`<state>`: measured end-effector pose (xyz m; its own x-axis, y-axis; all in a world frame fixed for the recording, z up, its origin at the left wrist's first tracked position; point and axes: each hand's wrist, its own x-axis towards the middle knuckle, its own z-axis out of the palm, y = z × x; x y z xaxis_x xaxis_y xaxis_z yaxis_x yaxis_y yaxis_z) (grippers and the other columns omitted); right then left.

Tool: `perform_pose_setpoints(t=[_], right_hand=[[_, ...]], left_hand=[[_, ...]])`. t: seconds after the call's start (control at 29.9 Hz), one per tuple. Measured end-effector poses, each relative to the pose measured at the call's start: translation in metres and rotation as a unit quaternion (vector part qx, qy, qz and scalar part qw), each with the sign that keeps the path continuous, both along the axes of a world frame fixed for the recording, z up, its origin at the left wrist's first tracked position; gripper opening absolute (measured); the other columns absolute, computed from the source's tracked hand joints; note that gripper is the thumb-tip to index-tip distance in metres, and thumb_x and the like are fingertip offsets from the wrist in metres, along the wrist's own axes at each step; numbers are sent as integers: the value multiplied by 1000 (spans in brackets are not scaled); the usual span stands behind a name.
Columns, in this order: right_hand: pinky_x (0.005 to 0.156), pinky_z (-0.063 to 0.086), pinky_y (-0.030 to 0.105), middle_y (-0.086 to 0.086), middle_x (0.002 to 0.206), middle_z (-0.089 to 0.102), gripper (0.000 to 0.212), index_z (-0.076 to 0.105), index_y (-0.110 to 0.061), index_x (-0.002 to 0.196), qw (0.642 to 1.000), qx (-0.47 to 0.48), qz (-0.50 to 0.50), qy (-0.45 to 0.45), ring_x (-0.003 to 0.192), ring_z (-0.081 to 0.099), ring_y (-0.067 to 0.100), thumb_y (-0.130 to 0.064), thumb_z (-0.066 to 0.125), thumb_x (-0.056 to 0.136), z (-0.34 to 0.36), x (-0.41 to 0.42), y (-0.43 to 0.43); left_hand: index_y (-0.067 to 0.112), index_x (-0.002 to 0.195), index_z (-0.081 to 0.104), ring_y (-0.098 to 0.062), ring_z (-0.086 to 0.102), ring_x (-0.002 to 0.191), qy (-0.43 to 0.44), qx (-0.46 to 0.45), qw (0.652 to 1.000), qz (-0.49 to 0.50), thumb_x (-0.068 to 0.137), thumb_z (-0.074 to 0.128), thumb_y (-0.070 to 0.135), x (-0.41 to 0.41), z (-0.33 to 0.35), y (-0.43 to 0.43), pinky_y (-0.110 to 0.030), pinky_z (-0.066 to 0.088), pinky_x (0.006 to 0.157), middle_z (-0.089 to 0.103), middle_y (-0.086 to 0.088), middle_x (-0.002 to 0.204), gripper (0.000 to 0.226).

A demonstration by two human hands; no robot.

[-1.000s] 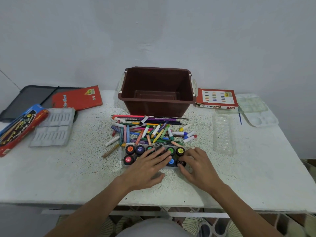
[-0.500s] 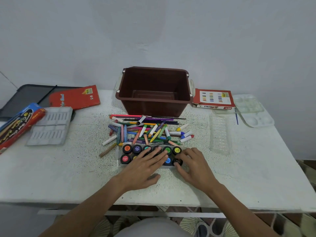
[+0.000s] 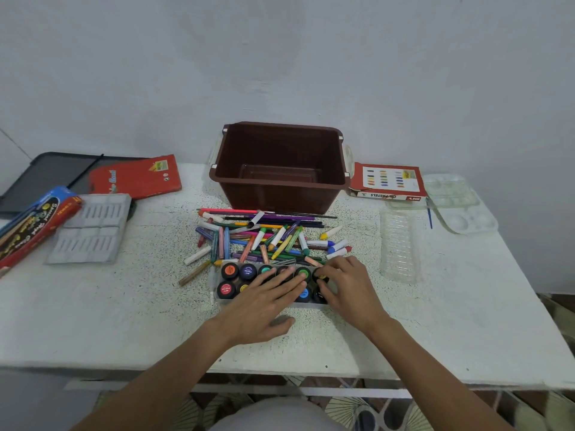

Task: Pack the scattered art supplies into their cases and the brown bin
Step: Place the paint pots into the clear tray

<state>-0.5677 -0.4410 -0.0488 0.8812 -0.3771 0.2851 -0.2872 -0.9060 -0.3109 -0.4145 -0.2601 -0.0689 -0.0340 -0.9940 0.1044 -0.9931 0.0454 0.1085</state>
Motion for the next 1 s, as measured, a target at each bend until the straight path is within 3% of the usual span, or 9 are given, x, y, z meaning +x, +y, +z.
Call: perform_pose_setpoints(t=[0.2, 0.4, 0.53, 0.67, 0.74, 0.84, 1.0], right_hand=[[79, 38, 33, -1, 100, 56, 16, 68, -19, 99, 991, 132, -24, 13, 94, 44, 18, -14, 71, 85, 1, 7, -2], [79, 32, 22, -3, 102, 54, 17, 67, -18, 101, 987, 162, -9, -5, 98, 41, 13, -13, 70, 85, -6, 4, -5], [84, 35, 23, -2, 110, 54, 17, 66, -17, 106, 992, 120, 8, -32, 100, 42, 11, -22, 63, 90, -9, -3, -2], [97, 46, 39, 6, 132, 53, 38, 59, -13, 127, 999, 16, 23, -36, 118, 47, 22, -36, 47, 98, -10, -11, 12], [113, 33, 41, 10, 149, 43, 53, 49, -10, 141, 998, -43, 36, 6, 138, 37, 26, -44, 38, 103, -14, -12, 21], [120, 16, 44, 8, 162, 20, 65, 29, -9, 153, 991, -94, 53, 79, 151, 12, 24, -52, 24, 104, -20, -11, 30], [118, 17, 46, 10, 163, 12, 68, 20, -7, 154, 980, -139, 59, 130, 151, 4, 26, -52, 29, 104, -26, -12, 34]], left_hand=[[15, 153, 24, -14, 2, 150, 9, 0, 1000, 0, 100, 35, 50, 1, 0, 0, -41, 11, 118, 17, 2, 161, 64], [14, 153, 23, -15, 4, 150, -2, 0, 1000, -2, 101, 34, 49, 1, -1, 0, -41, 12, 118, 18, 0, 161, 64], [11, 155, 14, -16, 0, 150, -23, 10, 1000, 1, 101, 32, 50, 2, -3, 0, -40, 11, 119, 9, -4, 163, 69], [7, 154, 12, -19, 0, 150, -37, 8, 999, 34, 99, 34, 54, 1, -2, 1, -41, 10, 118, 6, -7, 163, 76], [6, 154, 11, -21, 0, 150, -46, 10, 997, 59, 98, 33, 56, 1, -2, 4, -43, 11, 118, 4, -8, 163, 78], [6, 154, 10, -25, 1, 150, -46, 19, 994, 100, 98, 29, 60, 4, -3, 12, -46, 14, 116, 4, -10, 163, 81], [6, 154, 11, -24, 6, 150, -54, 25, 990, 126, 97, 28, 63, 7, -5, 22, -47, 16, 115, 8, -10, 163, 82]])
